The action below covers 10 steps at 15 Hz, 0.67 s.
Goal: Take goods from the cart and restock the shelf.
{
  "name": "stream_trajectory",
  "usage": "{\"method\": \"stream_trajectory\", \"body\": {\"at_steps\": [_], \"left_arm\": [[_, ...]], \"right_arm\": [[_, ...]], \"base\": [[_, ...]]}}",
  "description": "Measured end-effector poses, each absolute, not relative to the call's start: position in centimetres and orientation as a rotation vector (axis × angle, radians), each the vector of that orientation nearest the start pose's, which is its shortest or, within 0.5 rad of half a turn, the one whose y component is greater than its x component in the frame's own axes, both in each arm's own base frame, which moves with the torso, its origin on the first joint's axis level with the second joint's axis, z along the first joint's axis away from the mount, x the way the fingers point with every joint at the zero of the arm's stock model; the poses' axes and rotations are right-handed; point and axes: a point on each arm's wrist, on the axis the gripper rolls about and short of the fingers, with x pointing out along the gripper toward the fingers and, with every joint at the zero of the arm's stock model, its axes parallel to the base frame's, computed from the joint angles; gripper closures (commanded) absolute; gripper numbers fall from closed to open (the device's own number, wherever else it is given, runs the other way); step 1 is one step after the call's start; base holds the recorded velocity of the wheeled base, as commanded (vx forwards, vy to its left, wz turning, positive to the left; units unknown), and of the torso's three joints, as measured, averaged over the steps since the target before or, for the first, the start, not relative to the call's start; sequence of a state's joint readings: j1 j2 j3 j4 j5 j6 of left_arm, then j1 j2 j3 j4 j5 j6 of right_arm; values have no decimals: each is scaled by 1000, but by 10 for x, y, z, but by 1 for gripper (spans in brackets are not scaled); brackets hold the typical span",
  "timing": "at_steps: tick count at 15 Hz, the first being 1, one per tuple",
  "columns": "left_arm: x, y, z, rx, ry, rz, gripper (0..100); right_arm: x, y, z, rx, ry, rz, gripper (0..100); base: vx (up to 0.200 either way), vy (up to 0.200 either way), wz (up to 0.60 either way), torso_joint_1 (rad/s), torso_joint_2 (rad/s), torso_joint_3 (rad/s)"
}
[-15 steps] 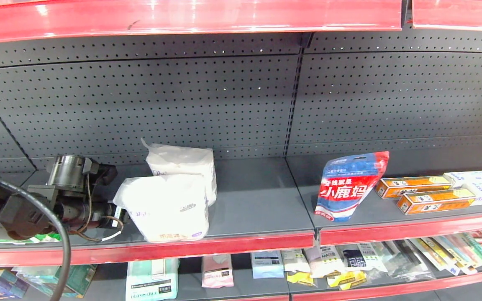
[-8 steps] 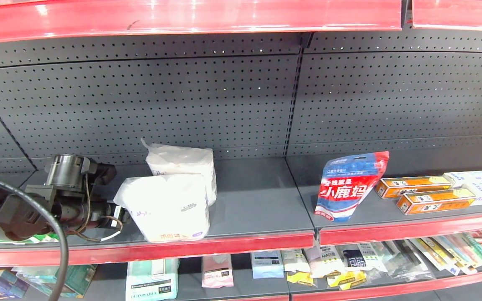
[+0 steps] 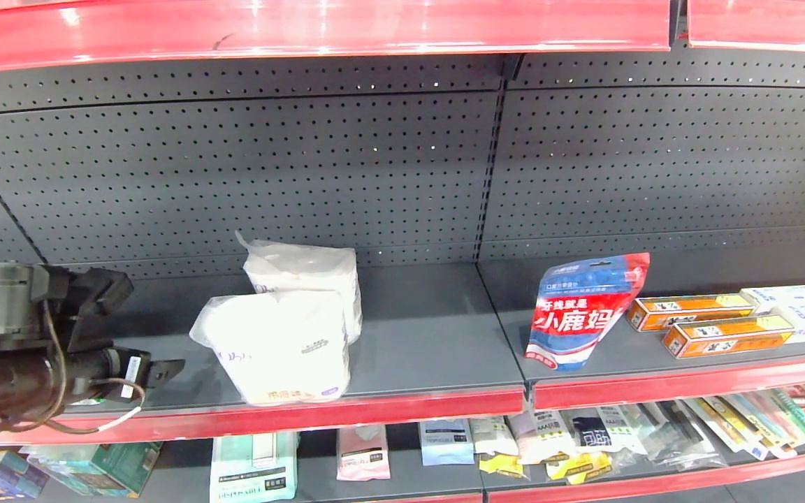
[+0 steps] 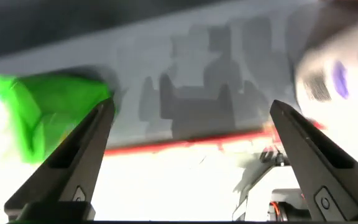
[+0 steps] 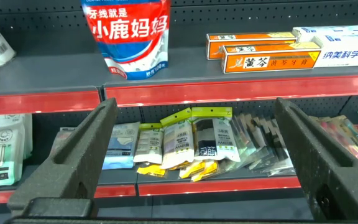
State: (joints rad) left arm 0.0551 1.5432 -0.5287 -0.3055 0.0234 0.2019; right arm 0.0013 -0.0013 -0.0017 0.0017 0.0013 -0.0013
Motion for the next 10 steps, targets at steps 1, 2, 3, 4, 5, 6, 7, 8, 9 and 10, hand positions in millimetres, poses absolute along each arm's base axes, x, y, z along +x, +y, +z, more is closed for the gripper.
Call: {"method": "stream_trajectory", "body": {"at_steps": [1, 2, 3, 4, 5, 6, 7, 8, 9, 10], "left_arm": [[209, 12, 133, 177, 679, -7, 0], [189, 11, 142, 174, 631, -21, 0], [163, 9, 150, 170, 576, -39, 0], [139, 7, 157, 167, 517, -59, 0], [112, 4, 162, 163, 454, -78, 0], [83, 2, 164, 151, 385, -98, 0], [57, 0, 162, 133, 327, -112, 0], [31, -2, 156, 112, 280, -121, 0], [10, -3, 147, 96, 241, -119, 0], [-5, -4, 135, 77, 220, -105, 0]], "right_arm": [[-23, 0, 76, -1, -1, 3, 0], [-23, 0, 76, -1, -1, 3, 0], [-23, 0, 76, -1, -1, 3, 0], [-23, 0, 76, -1, -1, 3, 0], [-23, 0, 76, -1, -1, 2, 0], [-23, 0, 76, -1, -1, 2, 0], [-23, 0, 76, -1, -1, 2, 0], [-23, 0, 76, -1, -1, 2, 0], [-23, 0, 76, -1, -1, 2, 0], [-23, 0, 76, -1, -1, 3, 0]], "base": [[0, 0, 0, 0, 0, 0], [0, 0, 0, 0, 0, 0], [0, 0, 0, 0, 0, 0], [0, 0, 0, 0, 0, 0], [0, 0, 0, 0, 0, 0], [0, 0, 0, 0, 0, 0], [0, 0, 0, 0, 0, 0], [0, 0, 0, 0, 0, 0], [0, 0, 0, 0, 0, 0], [0, 0, 0, 0, 0, 0]]}}
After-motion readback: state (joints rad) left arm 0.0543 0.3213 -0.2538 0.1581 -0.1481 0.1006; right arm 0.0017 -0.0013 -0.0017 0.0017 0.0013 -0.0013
